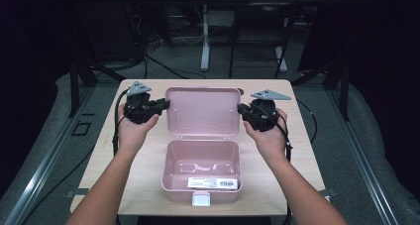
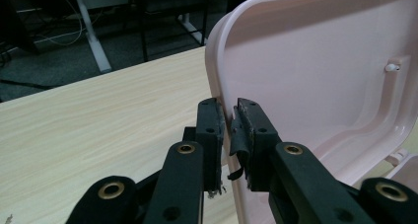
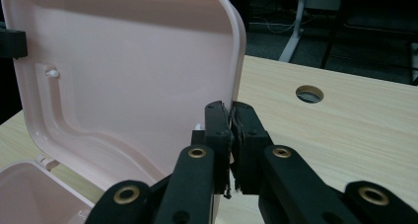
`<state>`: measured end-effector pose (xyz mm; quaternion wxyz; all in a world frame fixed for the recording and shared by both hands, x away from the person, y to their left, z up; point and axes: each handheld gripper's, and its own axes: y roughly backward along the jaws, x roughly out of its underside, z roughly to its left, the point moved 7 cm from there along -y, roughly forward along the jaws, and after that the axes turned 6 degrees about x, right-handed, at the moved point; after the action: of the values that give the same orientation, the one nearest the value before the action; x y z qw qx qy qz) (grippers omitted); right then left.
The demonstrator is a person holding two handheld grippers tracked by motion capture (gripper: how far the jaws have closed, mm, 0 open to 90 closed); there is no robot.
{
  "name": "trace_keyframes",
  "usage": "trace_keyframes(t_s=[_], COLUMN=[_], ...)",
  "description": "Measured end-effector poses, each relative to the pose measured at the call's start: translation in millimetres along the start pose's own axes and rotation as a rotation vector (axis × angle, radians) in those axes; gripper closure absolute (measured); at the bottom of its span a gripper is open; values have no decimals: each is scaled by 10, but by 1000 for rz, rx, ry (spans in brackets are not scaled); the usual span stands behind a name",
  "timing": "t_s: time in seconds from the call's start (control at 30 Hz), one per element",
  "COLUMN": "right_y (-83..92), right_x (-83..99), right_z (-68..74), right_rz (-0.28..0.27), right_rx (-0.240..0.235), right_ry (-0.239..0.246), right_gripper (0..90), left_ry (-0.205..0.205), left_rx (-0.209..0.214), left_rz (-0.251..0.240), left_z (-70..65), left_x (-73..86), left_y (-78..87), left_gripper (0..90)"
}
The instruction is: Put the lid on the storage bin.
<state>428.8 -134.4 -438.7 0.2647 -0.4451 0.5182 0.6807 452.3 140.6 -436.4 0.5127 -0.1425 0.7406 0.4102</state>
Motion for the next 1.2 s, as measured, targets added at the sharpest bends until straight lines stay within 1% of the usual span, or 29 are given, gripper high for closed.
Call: trace_keyframes(t_s=[0.1, 0.4, 0.47, 0.63, 0.87, 1.2], right_y=[3, 14, 9, 20, 36, 74], right_x=[0, 9, 12, 13, 15, 22], right_z=[-1, -8, -15, -11, -8, -1], right_rz=[0, 1, -2, -3, -4, -7], right_rx=[-3, 2, 1, 3, 4, 6], right_ry=[-2, 1, -7, -5, -10, -14], right_gripper=[862, 861, 861, 861, 861, 860], left_ry=[-8, -3, -1, -6, -10, -21], left_rx=[8, 18, 17, 16, 10, 17], left_rz=[-1, 9, 7, 7, -5, -15], left_z=[0, -28, -32, -45, -72, -113], left_x=[1, -5, -6, -5, -9, -4], left_y=[2, 37, 39, 54, 78, 126], left_gripper=[806, 828, 831, 832, 834, 837])
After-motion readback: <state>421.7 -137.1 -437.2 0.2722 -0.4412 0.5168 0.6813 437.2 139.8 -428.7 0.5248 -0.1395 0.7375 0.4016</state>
